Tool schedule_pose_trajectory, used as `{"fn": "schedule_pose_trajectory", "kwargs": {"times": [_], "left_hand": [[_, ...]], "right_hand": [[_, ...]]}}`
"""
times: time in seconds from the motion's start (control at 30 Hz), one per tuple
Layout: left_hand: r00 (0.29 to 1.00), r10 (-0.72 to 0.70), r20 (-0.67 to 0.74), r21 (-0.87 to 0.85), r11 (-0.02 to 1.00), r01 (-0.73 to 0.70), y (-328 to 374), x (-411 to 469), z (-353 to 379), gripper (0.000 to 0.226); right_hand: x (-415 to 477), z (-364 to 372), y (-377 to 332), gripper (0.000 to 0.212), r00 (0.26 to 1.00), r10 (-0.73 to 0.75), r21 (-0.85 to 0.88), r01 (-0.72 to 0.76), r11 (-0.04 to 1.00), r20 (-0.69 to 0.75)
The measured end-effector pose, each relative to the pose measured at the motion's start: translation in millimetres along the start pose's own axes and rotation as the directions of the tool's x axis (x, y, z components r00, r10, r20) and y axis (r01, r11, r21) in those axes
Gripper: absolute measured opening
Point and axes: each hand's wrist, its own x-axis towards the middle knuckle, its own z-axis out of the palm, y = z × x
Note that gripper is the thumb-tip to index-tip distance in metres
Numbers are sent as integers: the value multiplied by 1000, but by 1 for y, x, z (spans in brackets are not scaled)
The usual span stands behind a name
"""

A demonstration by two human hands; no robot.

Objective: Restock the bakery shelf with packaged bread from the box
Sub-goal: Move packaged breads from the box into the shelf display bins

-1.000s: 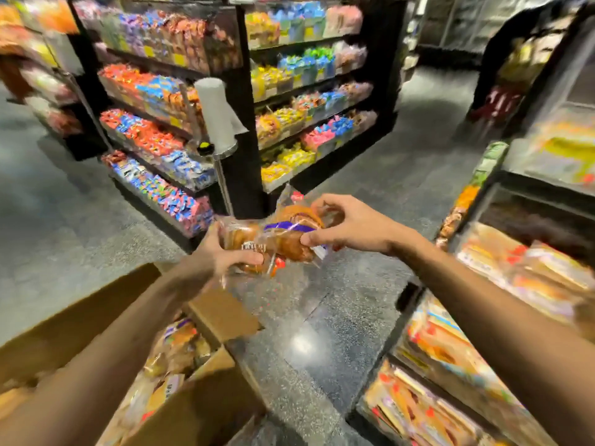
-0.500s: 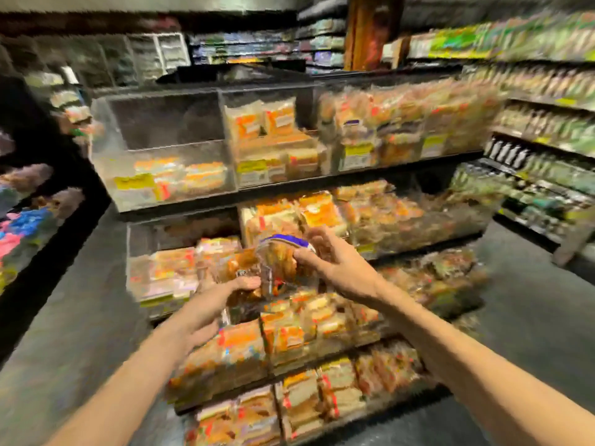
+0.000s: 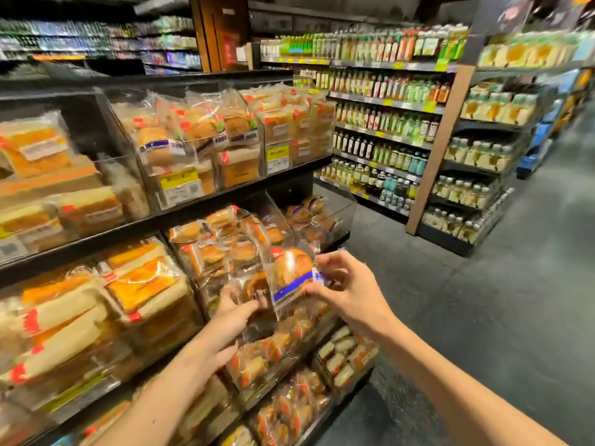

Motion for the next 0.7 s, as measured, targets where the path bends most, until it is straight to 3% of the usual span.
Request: {"fn": "schedule_pose_trajectory", "kwargs": {"times": [0.07,0.13,0.27,0.33,0.4,0.57,0.7], "left_hand": [[999,29,-27,28,999,-28,-2,42,19,44],[997,41,-72,71,997,-36,3,77,37,41],[997,-19,-76,57,998,23,15,129,54,62],[996,28,-80,92,996,-21,27,147,64,67],[993,74,-92,148,987,-60,41,159,75,85],[977,157,-148,305,946,-106,62,184,99,112],[954,172,-245,277,956,-101,71,206,114,116]], "right_hand": [[34,-11,18,31,996,-85,-13,85,996,-4],[69,-20,31,26,986,-164,-104,164,981,7],[127,-40,46,23,986,-127,-214,147,966,104],[152,-47,51,20,988,-108,-186,128,974,113],[172,-53,53,10,992,-69,-150,84,985,102],[212,-53,67,49,980,124,-80,-113,990,156],[260,-62,87,67,898,122,-106,-85,991,422]]}}
